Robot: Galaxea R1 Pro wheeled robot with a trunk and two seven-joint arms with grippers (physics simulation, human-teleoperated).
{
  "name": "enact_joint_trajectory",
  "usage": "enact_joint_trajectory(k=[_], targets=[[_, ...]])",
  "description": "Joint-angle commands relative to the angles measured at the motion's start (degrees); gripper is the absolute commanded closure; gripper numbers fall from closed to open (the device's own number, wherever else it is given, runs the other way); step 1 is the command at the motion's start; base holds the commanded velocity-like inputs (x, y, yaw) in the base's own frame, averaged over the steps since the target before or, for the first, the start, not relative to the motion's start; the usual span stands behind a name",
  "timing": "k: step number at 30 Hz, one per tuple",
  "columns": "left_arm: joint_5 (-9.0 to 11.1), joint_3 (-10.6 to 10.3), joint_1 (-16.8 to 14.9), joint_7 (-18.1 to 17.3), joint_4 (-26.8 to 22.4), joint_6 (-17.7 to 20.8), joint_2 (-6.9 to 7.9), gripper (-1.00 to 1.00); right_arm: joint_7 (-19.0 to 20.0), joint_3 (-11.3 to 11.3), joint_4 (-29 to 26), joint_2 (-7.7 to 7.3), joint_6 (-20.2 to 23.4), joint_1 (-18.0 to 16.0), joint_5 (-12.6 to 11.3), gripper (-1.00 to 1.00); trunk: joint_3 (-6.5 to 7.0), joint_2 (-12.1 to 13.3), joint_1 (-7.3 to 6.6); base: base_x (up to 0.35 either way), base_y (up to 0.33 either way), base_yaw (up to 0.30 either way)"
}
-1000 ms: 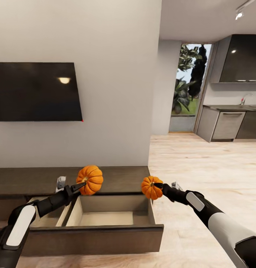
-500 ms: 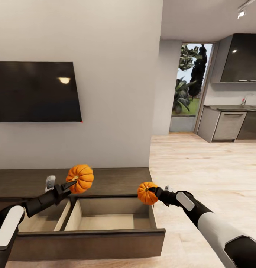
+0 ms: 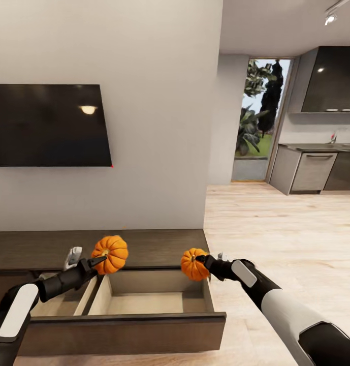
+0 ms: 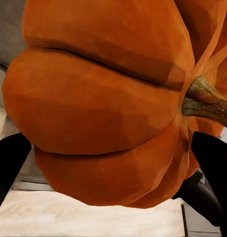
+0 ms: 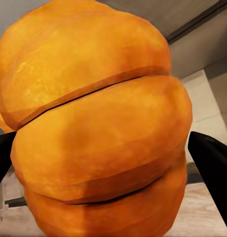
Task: Place each of the two pumpkins and all three candles from the living room inside a cabinet in the living room (use any cabinet), then make sure every cabinet is closed, and position the cauldron so it is next to a table in the living room.
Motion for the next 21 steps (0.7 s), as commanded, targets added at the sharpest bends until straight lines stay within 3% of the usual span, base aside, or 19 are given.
enact_joint_trajectory(k=[1,5,10,17,21], targets=[[-0.2,-0.2,-0.1,1.1,-0.1,0.2,-0.69,1.0,-0.4,0.1,0.0,0.86,-0.2,-0.1,1.0,1.0,-0.05,0.0,-0.01,0.0,0.0,0.0],[-0.4,-0.6,-0.8,5.7,0.0,0.2,-3.51,1.0,-0.9,0.1,-0.1,2.06,-0.5,-0.1,3.6,1.0,-0.05,0.0,-0.01,0.0,0.0,0.0],[-0.4,-0.7,-1.2,7.2,0.2,0.1,-4.12,1.0,-1.0,0.1,0.0,2.79,-0.7,-0.1,4.2,1.0,-0.05,0.0,-0.01,0.0,0.0,0.0],[-0.7,-4.7,-1.9,7.4,1.6,-2.0,-5.12,1.0,-1.0,0.1,0.0,3.42,-2.3,-0.1,4.4,1.0,-0.05,0.0,-0.01,0.0,0.0,0.0],[-0.7,-5.6,-2.0,7.3,1.6,-2.8,-5.43,1.0,-1.1,0.1,0.0,3.58,-2.6,-0.1,4.3,1.0,-0.05,0.0,-0.01,0.0,0.0,0.0]])
